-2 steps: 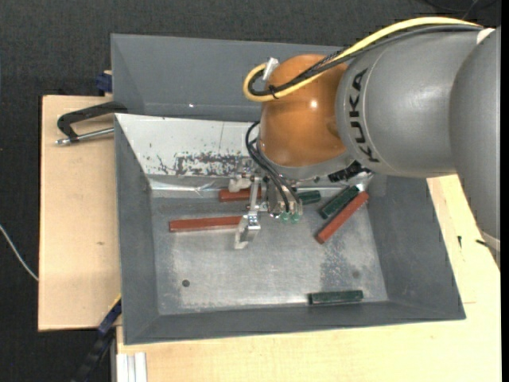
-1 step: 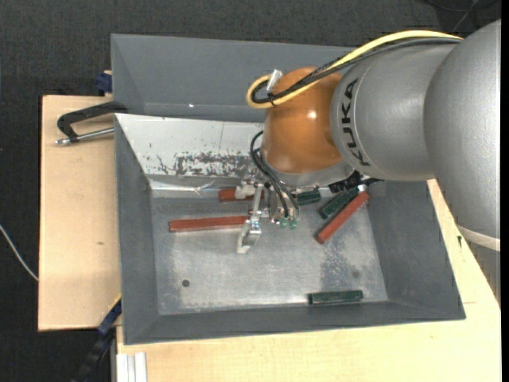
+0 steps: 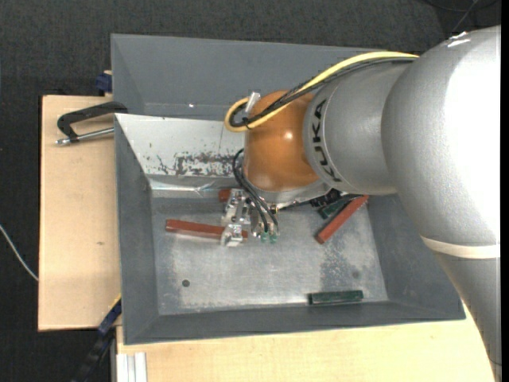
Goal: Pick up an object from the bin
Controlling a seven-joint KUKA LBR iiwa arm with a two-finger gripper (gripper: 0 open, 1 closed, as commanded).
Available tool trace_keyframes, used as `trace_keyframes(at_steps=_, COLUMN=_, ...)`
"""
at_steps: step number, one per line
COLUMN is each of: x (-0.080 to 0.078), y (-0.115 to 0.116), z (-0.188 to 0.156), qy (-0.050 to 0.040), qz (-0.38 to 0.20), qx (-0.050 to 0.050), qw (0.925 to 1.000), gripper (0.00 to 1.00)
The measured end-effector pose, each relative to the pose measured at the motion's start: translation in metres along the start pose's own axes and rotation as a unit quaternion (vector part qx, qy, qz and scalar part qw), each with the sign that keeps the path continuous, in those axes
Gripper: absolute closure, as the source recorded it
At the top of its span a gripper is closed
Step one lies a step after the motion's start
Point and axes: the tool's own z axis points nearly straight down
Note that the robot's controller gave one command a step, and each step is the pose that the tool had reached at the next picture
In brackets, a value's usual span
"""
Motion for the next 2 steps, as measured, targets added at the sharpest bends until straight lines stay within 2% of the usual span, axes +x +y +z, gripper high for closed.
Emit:
trace_keyframes(at_steps=1, x=0.000, y=0.000, z=0.000, qy=-0.0002, qz=0.000, qx=0.000, qw=1.0000, gripper=1.00)
trace_keyframes(at_steps=2, x=-0.013, y=0.003, z=-0.195, qy=-0.0020, qz=0.029, qx=0.002, qw=0.9996, gripper=1.00)
